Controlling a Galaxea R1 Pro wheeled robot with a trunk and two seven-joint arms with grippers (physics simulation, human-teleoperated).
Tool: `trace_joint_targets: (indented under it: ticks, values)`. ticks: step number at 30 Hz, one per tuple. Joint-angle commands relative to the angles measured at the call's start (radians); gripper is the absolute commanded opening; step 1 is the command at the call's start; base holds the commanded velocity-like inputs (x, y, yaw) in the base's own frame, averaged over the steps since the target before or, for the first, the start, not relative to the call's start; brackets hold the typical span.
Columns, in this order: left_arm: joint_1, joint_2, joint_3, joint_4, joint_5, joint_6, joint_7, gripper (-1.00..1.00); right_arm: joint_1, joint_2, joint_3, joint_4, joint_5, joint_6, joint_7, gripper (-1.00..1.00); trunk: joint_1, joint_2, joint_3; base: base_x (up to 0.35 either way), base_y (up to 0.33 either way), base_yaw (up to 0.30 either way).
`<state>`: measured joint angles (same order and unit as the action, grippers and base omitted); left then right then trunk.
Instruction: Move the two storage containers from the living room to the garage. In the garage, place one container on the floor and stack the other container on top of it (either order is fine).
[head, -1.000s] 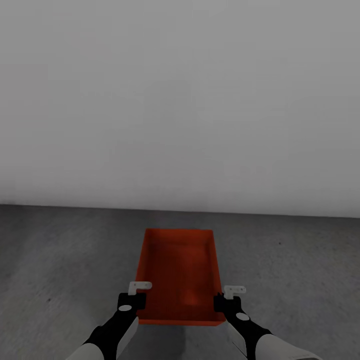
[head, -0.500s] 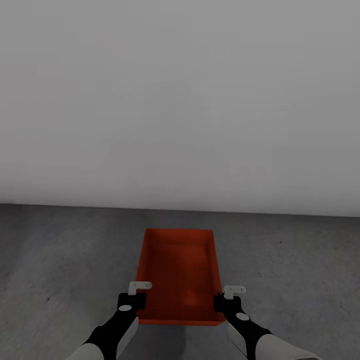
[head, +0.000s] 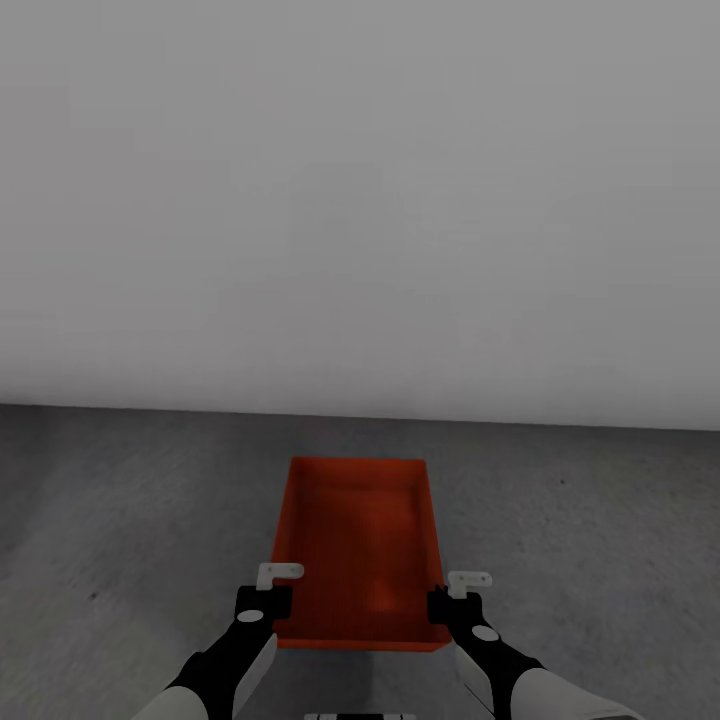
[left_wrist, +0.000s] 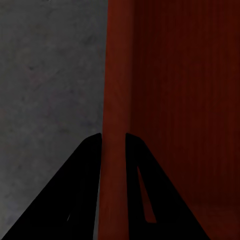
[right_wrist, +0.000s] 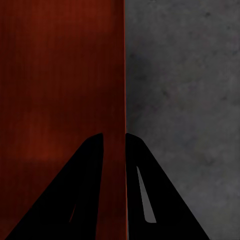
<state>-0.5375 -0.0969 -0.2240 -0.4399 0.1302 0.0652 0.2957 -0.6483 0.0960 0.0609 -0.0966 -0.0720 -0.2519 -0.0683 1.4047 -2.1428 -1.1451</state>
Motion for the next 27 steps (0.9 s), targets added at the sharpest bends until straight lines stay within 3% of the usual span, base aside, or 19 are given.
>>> trace_joint_targets:
  ticks: [1, 8, 15, 24, 27]
  values:
    - [-0.001, 0.002, 0.022, 0.0, 0.103, 0.007, 0.014, -1.0, -0.001, -0.007, -0.007, -0.003, -0.003, -0.007, 0.001, -1.0, 0.0, 0.0, -0.001, 0.0, 0.0, 0.0]
    - [-0.001, 0.002, 0.022, 0.0, 0.103, 0.008, 0.014, -1.0, -0.001, -0.007, -0.007, -0.003, -0.002, -0.007, 0.001, -1.0, 0.0, 0.0, -0.001, 0.0, 0.0, 0.0]
    - [-0.001, 0.002, 0.022, 0.0, 0.103, 0.008, 0.014, -1.0, -0.001, -0.007, -0.007, -0.003, -0.003, -0.007, 0.001, -1.0, 0.027, -0.049, -0.022, 0.0, 0.0, 0.0]
    - [-0.001, 0.002, 0.022, 0.0, 0.103, 0.007, 0.014, -1.0, -0.001, -0.007, -0.007, -0.003, -0.003, -0.007, 0.001, -1.0, 0.027, -0.049, -0.022, 0.0, 0.0, 0.0]
    - [-0.001, 0.002, 0.022, 0.0, 0.103, 0.008, 0.014, -1.0, -0.001, -0.007, -0.007, -0.003, -0.003, -0.007, 0.001, -1.0, 0.038, -0.07, -0.032, 0.0, 0.0, 0.0]
